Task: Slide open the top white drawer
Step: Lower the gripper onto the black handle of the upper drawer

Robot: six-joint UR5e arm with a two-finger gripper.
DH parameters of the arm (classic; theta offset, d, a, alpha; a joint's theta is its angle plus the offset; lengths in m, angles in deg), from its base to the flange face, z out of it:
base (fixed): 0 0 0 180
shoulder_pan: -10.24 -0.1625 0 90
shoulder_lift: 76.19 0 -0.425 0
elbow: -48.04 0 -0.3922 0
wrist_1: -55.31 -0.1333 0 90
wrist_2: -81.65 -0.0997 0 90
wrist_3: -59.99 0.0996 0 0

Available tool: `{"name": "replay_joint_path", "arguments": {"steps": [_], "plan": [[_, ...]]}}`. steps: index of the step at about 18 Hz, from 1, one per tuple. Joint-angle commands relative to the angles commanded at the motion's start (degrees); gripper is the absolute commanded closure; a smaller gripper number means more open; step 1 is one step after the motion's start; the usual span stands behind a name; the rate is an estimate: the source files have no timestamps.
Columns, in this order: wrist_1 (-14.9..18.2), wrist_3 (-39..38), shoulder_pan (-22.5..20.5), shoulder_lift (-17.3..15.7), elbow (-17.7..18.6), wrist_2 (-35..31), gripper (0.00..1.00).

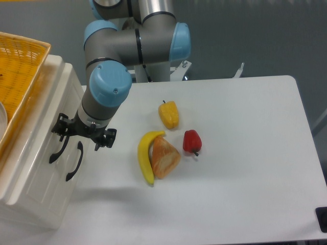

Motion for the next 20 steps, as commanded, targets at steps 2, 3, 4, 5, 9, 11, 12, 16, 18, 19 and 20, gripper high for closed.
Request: {"name": "replay_joint_path", "arguments": {"steps": [2, 3, 4, 5, 9, 11, 12, 16, 18, 19, 20], "plan": [[0.0, 0.09, 0.61, 0.0, 0.35, 0.0, 0.0], [-0.09, 0.17, 0.7, 0.0, 0.62, 0.0, 0.0], [-0.09, 0.35, 0.79, 0.0, 0.88, 0.0, 0.0], [-0.44, 0.35, 0.88, 0.0, 1.14, 0.0, 0.0], [-1.32, 0.44, 1.23, 0.0, 1.5, -0.09, 0.01], [-1.41, 0.44, 1.23, 0.0, 1.41, -0.09, 0.03], [-1.41, 0.44, 1.23, 0.0, 1.41, -0.09, 0.03], [-1.67, 1.05, 1.23, 0.0, 1.41, -0.09, 0.11], [-1.67, 1.41, 1.14, -0.09, 1.41, -0.09, 0.16], [-1.67, 1.49, 1.23, 0.0, 1.41, -0.09, 0.18], [-1.67, 1.58, 1.23, 0.0, 1.41, -0.09, 0.19]]}}
